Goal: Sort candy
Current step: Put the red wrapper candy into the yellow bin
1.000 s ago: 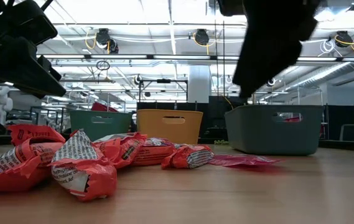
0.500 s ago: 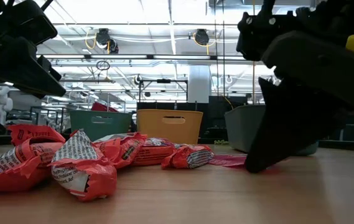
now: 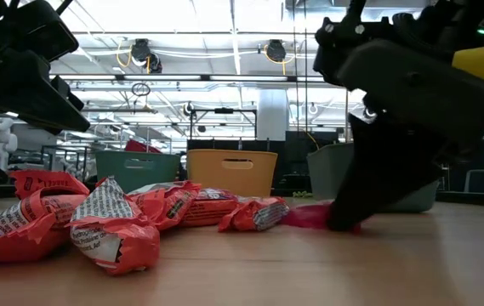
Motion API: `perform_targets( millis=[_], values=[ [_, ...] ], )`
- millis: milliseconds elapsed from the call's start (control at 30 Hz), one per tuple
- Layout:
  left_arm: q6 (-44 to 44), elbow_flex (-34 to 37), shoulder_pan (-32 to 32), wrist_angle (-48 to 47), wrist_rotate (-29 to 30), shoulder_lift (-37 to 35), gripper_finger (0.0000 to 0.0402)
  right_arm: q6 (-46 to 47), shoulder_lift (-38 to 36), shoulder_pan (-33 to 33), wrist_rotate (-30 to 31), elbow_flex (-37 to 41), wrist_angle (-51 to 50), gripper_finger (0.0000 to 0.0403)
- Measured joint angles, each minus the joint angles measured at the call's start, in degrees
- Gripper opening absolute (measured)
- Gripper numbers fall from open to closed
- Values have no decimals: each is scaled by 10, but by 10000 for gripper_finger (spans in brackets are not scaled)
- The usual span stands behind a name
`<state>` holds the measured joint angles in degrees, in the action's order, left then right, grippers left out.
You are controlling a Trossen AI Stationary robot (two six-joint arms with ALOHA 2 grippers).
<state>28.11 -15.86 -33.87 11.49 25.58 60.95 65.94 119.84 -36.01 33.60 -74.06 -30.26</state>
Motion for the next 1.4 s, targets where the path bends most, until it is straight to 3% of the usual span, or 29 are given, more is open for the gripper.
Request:
perform_targets(
  millis=[100, 333, 500, 700, 1033, 1300, 1400],
  values=[
    [0, 0, 0, 0, 0, 0, 28, -11, -25, 0, -23, 3, -36, 11],
    [0, 0, 0, 0, 0, 0, 28, 1, -122, 0, -9, 3, -112, 15],
    [0, 0, 0, 0, 0, 0, 28, -83, -186, 24, 38, 2, -101, 4],
    [0, 0, 0, 0, 0, 0, 28, -198, -228, 103, 35, 2, -59, 2],
    [0, 0, 0, -3, 0, 0, 28, -351, -215, 281, -68, 2, 84, 3],
    [0, 0, 0, -4, 0, 0, 28, -368, -181, 363, -74, 1, 105, 7],
    [0, 0, 0, -3, 0, 0, 28, -369, -160, 379, -117, 1, 118, 27]
  ],
)
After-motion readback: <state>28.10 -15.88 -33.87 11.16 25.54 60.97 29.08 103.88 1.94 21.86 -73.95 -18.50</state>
